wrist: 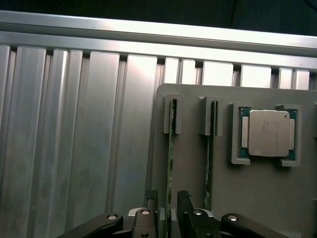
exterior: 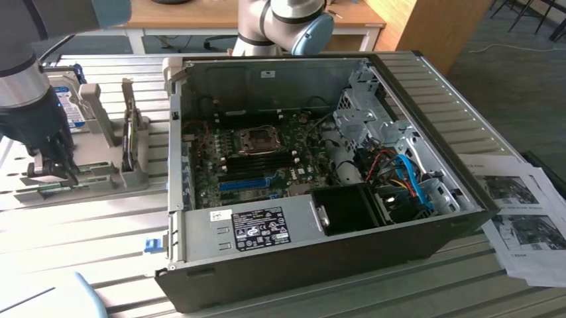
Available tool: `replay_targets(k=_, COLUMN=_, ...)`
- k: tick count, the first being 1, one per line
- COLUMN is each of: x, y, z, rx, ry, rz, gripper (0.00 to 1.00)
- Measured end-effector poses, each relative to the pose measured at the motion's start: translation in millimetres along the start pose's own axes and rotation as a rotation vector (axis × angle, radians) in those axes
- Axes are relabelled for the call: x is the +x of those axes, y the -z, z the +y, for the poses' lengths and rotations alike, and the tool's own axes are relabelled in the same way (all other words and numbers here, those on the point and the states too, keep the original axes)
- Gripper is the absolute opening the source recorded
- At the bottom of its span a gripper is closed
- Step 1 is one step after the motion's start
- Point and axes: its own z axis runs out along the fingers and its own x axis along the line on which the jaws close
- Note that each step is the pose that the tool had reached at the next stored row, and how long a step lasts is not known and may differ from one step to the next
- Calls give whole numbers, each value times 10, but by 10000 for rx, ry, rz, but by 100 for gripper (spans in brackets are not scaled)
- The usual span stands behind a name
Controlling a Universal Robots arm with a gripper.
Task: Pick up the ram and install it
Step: 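Pick up the ram and move it above insertion slot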
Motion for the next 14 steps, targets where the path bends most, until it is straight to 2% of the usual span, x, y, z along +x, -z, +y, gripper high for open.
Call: replay_targets(k=14, x=-14, y=-49, z=-3, rx=4, ry=0, rz=-1, gripper=29)
